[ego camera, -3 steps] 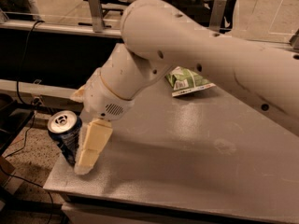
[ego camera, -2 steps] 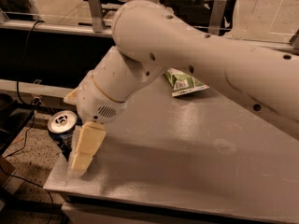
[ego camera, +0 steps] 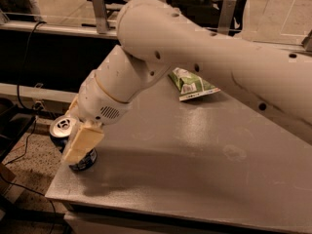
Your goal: Pick pepsi can
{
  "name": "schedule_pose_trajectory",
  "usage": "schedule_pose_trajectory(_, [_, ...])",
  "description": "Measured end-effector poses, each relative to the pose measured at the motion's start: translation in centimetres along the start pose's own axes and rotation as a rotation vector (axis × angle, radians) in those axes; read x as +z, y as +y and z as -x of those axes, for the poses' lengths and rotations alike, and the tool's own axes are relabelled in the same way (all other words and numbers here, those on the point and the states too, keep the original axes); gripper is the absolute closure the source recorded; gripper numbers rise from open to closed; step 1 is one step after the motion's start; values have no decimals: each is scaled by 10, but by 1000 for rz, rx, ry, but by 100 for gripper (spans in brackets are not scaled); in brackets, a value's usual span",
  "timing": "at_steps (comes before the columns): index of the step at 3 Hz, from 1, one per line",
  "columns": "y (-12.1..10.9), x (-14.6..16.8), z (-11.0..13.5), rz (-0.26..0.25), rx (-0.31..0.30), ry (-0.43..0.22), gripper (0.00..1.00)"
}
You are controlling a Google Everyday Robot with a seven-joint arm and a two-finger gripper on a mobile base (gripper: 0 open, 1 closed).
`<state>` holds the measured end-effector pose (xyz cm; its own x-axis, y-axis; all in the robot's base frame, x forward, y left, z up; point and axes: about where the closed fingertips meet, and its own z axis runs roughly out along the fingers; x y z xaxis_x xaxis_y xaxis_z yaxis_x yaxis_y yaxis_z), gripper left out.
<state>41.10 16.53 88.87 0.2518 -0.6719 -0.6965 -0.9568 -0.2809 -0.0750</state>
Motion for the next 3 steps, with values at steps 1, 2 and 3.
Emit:
schedule_pose_trajectory(1, [-6,-9,-1,-4,13,-21,64])
schedule_pose_trajectory(2, [-14,-30,-2,-4,23,-41,86])
schedule_pose_trajectory(3, [-22,-68,2,-10,22,-60,100])
